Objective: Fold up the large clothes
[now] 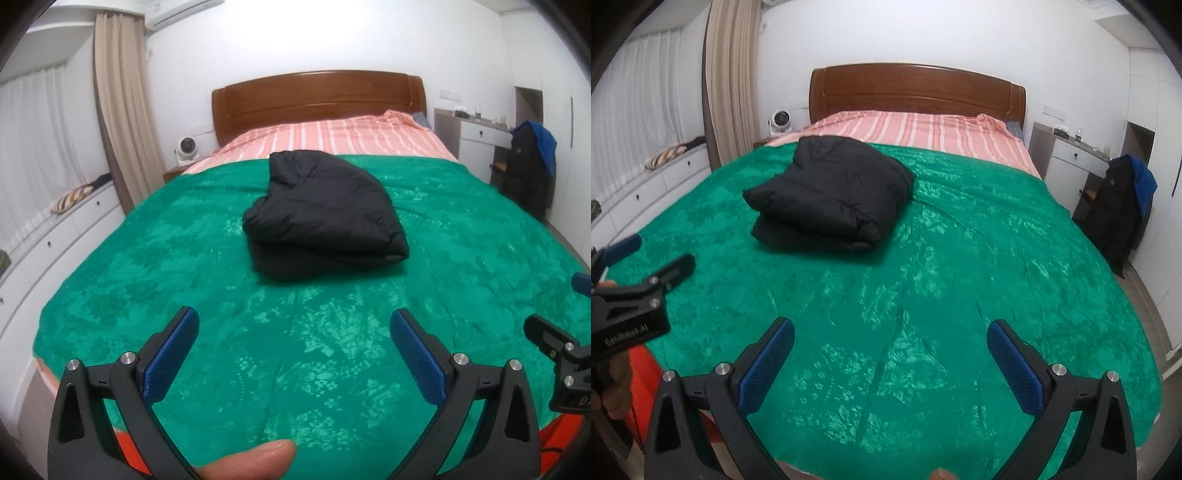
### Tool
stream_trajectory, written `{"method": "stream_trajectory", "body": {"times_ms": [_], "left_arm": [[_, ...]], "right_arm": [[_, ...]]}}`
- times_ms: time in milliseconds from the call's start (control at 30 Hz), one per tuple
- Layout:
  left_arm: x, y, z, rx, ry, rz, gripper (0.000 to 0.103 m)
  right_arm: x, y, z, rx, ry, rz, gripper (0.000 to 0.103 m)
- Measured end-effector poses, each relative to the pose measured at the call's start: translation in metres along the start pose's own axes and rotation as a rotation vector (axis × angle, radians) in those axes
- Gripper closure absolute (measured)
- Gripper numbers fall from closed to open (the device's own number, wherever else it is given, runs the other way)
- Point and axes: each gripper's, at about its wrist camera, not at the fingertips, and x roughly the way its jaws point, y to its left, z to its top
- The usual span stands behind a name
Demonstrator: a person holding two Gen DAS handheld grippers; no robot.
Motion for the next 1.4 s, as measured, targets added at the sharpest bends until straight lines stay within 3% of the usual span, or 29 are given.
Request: {"method": "stream_trajectory", "body": {"times_ms": [267,367,800,1400], "left_arm": [[0.002,0.000,-0.004,-0.014,0.044,-0.021,0.000],[-0.005,-0.004,-0.003,0.008,0.018,0.019,0.000],[-0.019,-0.001,-0.002,0.005,0.017,0.033,0.000],[-0.026,-0.004,0.001,0.002,0.027,-0.002,0.000]], "right_arm": [[-0.007,0.004,-0.003,-0.031,-0.005,-0.046,0.000],[-0.011,0.006,-0.003,-0.048,-0.009,-0.055,0.000],[-0.027,0.014,0.001,-0.065,-0.031,-0.042,0.000],[-0.031,0.008,0.004,-0.040,-0.022,-0.039,0.000]]}}
